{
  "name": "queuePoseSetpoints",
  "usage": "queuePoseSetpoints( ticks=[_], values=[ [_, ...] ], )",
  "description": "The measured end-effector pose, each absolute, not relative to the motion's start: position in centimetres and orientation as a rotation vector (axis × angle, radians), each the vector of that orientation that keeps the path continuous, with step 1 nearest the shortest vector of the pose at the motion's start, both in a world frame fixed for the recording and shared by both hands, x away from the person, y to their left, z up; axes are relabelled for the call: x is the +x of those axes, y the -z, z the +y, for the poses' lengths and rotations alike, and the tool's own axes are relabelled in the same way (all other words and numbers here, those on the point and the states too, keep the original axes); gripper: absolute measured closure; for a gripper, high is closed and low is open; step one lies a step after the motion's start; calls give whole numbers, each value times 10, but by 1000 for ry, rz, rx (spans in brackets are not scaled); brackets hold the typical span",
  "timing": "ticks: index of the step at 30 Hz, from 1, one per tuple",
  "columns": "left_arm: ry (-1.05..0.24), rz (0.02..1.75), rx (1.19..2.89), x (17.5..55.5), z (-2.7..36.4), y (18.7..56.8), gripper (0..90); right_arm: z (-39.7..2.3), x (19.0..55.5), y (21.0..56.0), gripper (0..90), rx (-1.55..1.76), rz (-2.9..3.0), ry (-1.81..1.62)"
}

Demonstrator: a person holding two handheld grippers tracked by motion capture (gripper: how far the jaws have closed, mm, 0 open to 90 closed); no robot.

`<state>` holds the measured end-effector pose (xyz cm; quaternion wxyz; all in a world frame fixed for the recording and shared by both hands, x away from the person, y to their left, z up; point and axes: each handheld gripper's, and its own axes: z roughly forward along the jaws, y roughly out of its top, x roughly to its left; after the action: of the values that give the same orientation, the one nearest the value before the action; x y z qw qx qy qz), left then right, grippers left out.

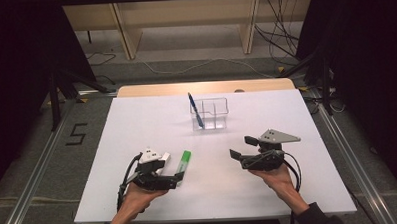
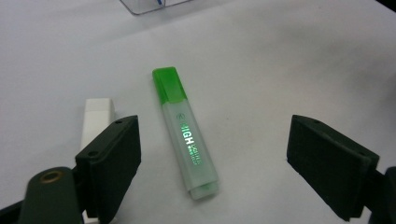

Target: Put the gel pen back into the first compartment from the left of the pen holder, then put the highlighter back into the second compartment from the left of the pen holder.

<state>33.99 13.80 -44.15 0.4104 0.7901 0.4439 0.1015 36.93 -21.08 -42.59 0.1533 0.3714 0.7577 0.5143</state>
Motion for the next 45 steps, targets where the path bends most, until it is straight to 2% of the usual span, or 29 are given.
queuePoseSetpoints(
  ticks=[17,45],
  values=[
    [-251,1143,2207,360,112,445,191,-221,357,432,222,1071,2175,-1465],
    [-215,1200,2295,387,96,456,220,-223,351,433,223,1065,2185,-1463]
  ],
)
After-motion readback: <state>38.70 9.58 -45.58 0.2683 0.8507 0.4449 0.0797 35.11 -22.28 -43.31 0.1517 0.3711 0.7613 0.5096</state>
